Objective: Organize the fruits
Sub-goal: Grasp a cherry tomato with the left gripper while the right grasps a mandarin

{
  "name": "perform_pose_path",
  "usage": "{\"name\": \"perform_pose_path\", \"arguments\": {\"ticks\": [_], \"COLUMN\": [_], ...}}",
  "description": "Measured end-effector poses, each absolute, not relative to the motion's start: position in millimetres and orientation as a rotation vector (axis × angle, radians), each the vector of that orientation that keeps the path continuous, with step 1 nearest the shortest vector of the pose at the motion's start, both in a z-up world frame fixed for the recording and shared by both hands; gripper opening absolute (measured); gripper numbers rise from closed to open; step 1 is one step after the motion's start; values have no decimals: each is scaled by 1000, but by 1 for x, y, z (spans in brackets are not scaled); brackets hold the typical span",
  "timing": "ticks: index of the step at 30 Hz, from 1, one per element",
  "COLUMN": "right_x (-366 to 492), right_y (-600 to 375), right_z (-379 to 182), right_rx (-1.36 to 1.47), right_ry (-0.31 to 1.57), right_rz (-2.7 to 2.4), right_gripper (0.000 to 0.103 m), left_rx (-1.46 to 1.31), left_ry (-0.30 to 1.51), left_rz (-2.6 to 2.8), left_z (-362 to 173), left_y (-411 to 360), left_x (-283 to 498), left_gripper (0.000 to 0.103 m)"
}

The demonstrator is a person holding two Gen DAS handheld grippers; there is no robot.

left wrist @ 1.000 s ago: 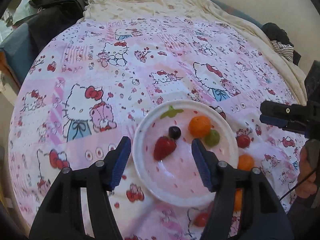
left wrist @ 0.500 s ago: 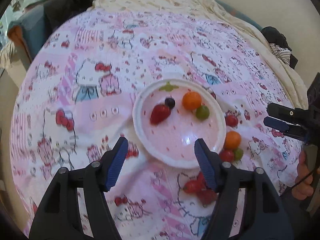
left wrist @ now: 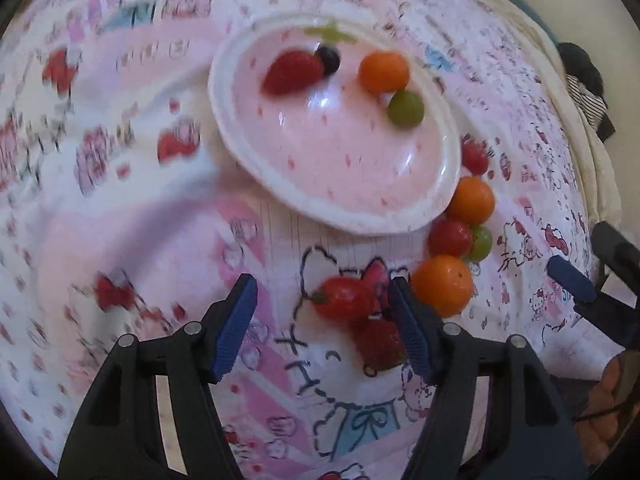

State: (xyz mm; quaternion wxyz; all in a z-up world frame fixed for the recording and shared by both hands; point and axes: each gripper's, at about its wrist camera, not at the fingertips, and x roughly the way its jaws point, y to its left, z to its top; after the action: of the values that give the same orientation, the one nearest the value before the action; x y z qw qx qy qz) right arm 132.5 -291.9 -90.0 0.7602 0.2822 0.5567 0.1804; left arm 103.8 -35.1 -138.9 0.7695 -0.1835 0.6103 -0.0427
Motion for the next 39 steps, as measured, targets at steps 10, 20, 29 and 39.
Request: {"name": "perform_pose_path", "arguments": {"ticks": [10, 20, 29, 39], "right_x": [132, 133, 134, 140], "right_y": [-302, -298, -274, -222], "right_z": [-93, -94, -110, -147], "right_rx": [649, 614, 524, 355], "right_ry": [1212, 1212, 1301, 1461], "right_rz": [366, 362, 394, 437], "right_gripper": [79, 79, 79, 58], "left_rx": [-391, -364, -320, -327], "left_ry": [1330, 1276, 1241, 1219], "left_rz": [-104, -149, -58, 9], "left_z": [-146, -125, -106, -98], "left_y": [-53, -48, -20, 3], "left_x": [106, 100, 85, 67], "left_gripper": [39, 24, 24, 24]}}
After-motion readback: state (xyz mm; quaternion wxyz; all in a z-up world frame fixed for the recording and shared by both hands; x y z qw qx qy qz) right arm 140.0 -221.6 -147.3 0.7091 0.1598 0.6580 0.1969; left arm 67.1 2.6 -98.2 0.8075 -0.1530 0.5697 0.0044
